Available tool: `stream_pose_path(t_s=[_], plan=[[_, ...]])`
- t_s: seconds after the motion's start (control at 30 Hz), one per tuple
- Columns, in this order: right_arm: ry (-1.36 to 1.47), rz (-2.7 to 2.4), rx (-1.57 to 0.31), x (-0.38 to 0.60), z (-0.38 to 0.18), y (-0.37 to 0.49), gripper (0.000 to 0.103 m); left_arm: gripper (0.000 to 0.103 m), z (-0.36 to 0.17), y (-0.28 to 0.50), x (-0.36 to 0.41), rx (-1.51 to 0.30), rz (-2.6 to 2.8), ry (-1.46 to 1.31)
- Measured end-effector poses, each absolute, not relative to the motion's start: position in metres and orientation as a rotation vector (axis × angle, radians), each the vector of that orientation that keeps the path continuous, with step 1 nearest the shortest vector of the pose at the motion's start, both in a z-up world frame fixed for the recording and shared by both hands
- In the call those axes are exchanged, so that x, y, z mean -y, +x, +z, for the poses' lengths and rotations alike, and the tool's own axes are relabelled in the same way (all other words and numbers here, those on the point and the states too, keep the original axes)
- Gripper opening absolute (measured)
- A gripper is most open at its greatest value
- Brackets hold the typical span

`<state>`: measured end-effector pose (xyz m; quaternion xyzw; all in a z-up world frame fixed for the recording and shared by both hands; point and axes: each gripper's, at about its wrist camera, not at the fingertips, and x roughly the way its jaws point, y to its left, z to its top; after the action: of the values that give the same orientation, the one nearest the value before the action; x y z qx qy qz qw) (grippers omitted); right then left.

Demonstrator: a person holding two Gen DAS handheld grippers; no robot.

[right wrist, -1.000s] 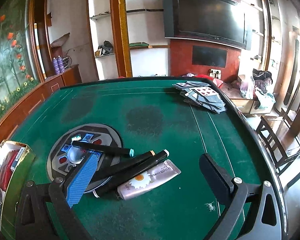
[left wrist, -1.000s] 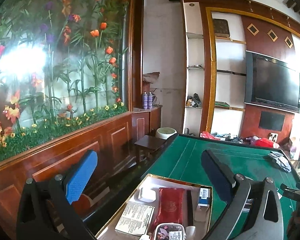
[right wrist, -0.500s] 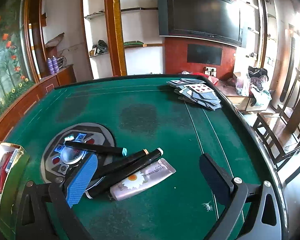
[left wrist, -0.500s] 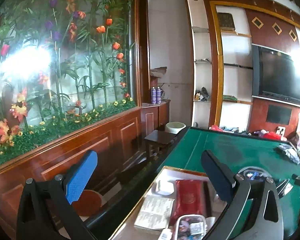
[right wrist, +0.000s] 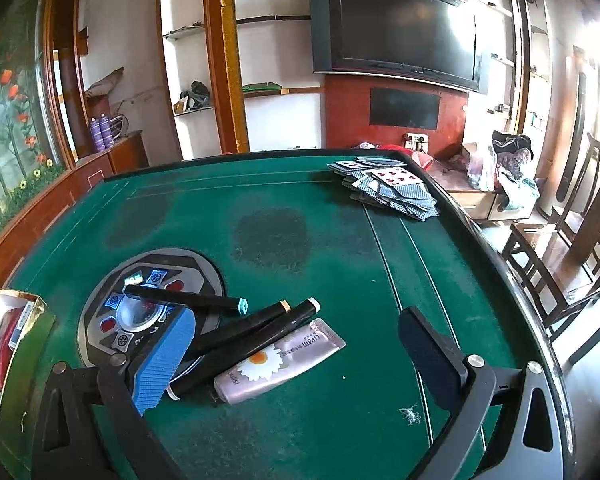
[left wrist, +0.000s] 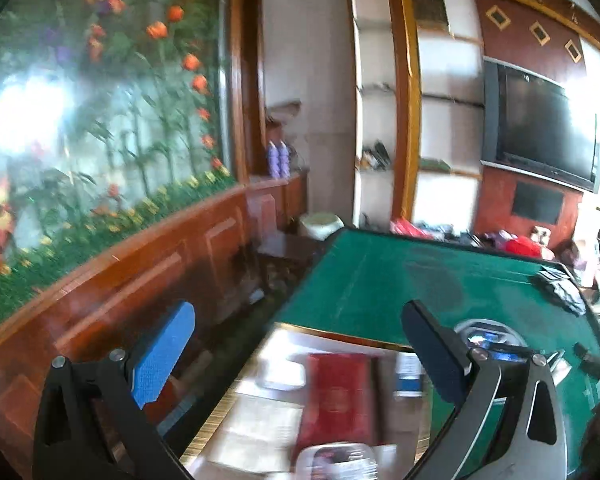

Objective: Organize objects

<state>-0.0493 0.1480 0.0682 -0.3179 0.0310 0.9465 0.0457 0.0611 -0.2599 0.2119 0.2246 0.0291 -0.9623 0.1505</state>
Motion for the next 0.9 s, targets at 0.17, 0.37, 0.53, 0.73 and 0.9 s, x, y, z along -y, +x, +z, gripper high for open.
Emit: stream_pose_path(t_s=[0.17,0.37,0.53,0.73,0.9], plan=[[-0.879,2.809,-0.045,-0.158,0.066,-0.048,0.103,0.103,0.192,0.004,0.182,-0.34,-2.943,0.837],[-0.895,2.726,-0.017,-0.168,0.055,-0.053,0.103,0.103,0.153,-0.031,0.089,-0.369,-3.101,1.079],[-0.938,2.717,-0.019,-0.171,0.054,-0.059,0.103,0.103,0.124,-0.055,0.066,-0.242,-3.084,1.173],[-0.911,2.755,-0.061,-0.175,0.064,-0.052,0.103,0.103,0.087,-0.094,0.078,-0.248,-2.949,1.31],[-0.94,2.773,-0.162,-0.185,0.068,-0.053,0.103,0.103,0.062,-0.117,0.09,-0.329,-2.893,1.415]])
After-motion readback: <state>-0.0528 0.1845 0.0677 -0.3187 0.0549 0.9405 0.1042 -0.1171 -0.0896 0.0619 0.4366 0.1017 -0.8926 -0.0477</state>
